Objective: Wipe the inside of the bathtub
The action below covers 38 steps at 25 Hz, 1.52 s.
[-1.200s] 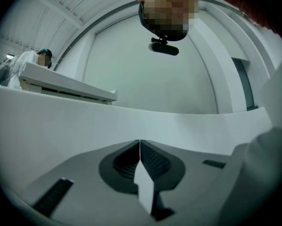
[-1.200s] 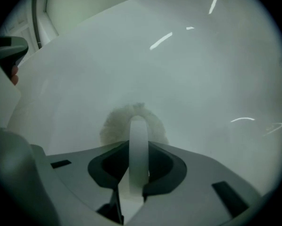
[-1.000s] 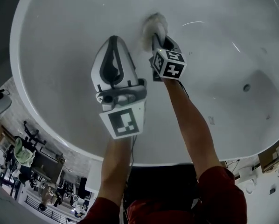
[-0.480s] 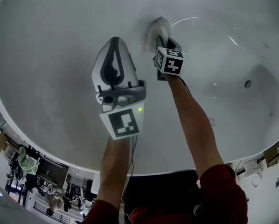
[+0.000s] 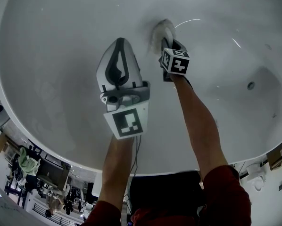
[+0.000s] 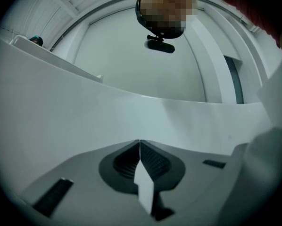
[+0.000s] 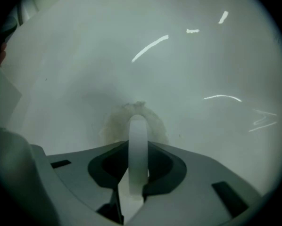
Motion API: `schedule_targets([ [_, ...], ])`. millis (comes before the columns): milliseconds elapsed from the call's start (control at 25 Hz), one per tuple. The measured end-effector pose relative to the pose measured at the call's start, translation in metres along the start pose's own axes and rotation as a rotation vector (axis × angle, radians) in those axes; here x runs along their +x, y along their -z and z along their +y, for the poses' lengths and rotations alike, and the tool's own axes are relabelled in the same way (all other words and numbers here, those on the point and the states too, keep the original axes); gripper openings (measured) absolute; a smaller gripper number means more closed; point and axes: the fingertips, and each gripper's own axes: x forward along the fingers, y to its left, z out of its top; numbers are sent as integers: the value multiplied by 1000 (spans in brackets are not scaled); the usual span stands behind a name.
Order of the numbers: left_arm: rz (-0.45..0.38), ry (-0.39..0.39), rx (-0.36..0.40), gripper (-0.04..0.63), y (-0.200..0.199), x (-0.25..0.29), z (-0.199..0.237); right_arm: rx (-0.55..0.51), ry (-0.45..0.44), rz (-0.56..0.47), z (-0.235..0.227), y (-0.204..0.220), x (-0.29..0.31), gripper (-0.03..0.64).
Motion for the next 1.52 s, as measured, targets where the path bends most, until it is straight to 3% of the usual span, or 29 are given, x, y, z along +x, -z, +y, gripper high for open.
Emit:
schedule_targets([
  [160, -21, -14, -5, 17, -22, -4, 4, -43, -20, -5, 14, -6, -21, 94],
  [360, -46, -47, -22, 17, -65, -23, 34, -54, -72, -45, 71, -27, -64, 94],
  [840, -170, -163, -18, 17, -195, -72, 83, -51, -224, -315, 181, -173, -227, 94],
  [1120, -223, -213, 0, 17, -268, -109, 114, -73, -332, -453, 272, -253, -314, 94],
  [1320, -252, -216, 19, 17, -302, -124, 132, -86, -327, -480, 310, -288, -326, 94],
  [1520, -290, -223, 9, 17, -317, -126, 152, -114, -318, -447, 330, -289, -305, 94],
])
